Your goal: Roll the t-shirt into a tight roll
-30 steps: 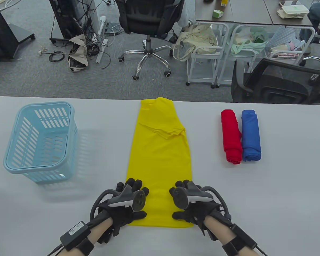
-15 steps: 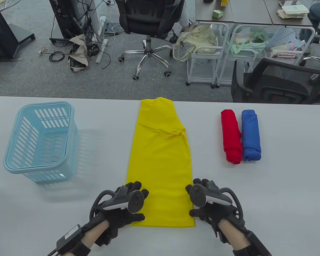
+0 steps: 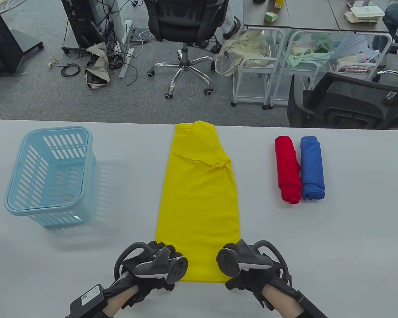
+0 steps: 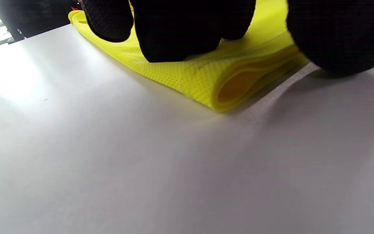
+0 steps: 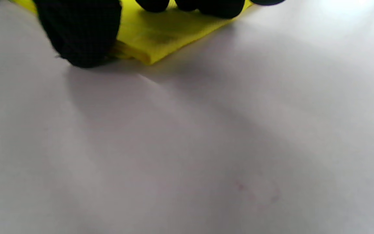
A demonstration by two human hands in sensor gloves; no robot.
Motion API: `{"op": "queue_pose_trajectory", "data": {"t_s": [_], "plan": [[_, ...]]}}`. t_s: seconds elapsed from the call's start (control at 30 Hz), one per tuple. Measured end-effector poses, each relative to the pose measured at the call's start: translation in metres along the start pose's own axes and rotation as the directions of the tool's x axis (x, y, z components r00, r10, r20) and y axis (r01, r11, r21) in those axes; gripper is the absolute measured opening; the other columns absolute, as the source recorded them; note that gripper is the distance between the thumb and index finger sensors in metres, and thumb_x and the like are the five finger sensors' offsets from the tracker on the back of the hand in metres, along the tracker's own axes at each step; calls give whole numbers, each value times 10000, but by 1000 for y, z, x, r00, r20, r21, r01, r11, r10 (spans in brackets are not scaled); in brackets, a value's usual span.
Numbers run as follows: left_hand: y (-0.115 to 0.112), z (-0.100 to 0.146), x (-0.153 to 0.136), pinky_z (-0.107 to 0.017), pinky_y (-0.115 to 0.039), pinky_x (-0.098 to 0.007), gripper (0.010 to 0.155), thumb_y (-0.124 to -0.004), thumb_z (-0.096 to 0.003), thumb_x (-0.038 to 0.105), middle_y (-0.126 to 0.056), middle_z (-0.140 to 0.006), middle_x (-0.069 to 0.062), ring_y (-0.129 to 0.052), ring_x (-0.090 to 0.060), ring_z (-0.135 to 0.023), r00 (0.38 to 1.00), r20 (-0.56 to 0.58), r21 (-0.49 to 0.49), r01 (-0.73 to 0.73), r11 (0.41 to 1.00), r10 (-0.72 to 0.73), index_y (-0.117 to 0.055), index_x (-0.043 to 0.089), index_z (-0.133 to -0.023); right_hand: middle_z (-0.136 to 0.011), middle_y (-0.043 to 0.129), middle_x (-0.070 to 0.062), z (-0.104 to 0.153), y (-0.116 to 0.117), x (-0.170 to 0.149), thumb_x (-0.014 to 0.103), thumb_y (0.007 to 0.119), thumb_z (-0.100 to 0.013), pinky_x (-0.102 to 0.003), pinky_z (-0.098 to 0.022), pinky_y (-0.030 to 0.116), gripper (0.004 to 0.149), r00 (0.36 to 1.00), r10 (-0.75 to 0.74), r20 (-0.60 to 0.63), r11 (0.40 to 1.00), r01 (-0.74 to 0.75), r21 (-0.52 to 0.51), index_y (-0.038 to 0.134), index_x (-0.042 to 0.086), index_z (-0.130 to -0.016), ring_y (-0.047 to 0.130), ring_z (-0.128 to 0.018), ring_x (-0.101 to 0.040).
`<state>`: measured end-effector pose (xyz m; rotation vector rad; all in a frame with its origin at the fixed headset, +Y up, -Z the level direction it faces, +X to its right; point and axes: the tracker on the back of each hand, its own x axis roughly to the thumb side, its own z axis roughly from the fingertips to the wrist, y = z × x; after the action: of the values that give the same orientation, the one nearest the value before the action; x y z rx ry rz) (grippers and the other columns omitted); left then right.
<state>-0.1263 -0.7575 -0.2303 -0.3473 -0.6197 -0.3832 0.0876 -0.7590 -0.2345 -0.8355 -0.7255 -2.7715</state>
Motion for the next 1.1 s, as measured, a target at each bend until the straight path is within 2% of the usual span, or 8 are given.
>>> {"op": "queue_pose_trajectory", "data": {"t_s": [0.17,0.23,0.3,0.53,0.67,0.77,0.87,1.1], "plan": [[2,-4,-1,-768,-686,-492,786,-775,-362,599,-763,-980,60,-876,-172,-860,1000,-21,15,-10,1000,10,-539,288,-1044,-1136,453,-78,-2,-1,2,352,774,-568,-512,-719,560,634,998,43,-52,996,-47,-75,428,237,-1086,624,-961,-274],[1,-6,-2,-745,-726,-468,668,-771,-406,536,-858,-858,104,-948,-136,-748,998,-51,60,-26,998,29,-600,285,-1001,-1113,505,-57,-4,-2,4,313,756,-583,-486,-705,607,617,991,104,-80,988,-112,-103,410,262,-1091,679,-925,-228],[0,-9,-3,-707,-775,-446,587,-773,-414,500,-912,-756,128,-997,-109,-641,998,-57,142,-21,990,29,-664,290,-951,-1072,573,-38,-8,-3,6,301,755,-587,-473,-683,641,603,988,125,-95,982,-137,-130,422,275,-1089,739,-875,-197],[2,-9,-18,-703,-789,-449,603,-787,-415,490,-957,-725,132,-1024,-101,-594,987,-52,159,-142,977,151,-699,271,-970,-1003,659,-47,-11,-8,-6,300,680,-617,-495,-660,651,457,997,19,-72,990,-29,-135,529,293,-1048,802,-783,-197],[11,-3,-30,-697,-786,-455,458,-743,-432,485,-984,-658,129,-1027,-111,-573,971,-62,272,-208,939,233,-850,328,-849,-974,678,-56,-5,-14,-14,317,636,-621,-503,-654,650,408,997,-30,-74,987,18,-161,566,283,-1021,805,-756,-194],[18,7,-40,-740,-739,-470,461,-640,-448,498,-887,-798,156,-969,-135,-762,969,-115,380,-161,911,219,-736,375,-881,-1073,574,-89,5,-24,-25,309,569,-636,-500,-651,655,414,984,-170,-47,960,154,-236,481,264,-1038,717,-937,-289],[24,13,-49,-742,-753,-448,464,-621,-446,478,-832,-965,77,-920,-233,-929,943,-69,469,-258,845,326,-686,349,-887,-1169,463,-108,15,-34,-32,290,552,-641,-561,-704,613,415,964,-265,5,924,255,-283,456,222,-1039,563,-1088,-382],[30,19,-64,-691,-853,-369,415,-678,-474,337,-944,-893,70,-1030,-188,-837,889,7,559,-383,736,458,-676,326,-889,-1122,574,-140,25,-45,-36,269,545,-640,-521,-694,681,418,932,-359,42,861,348,-370,442,198,-1039,651,-1047,-457]]}}
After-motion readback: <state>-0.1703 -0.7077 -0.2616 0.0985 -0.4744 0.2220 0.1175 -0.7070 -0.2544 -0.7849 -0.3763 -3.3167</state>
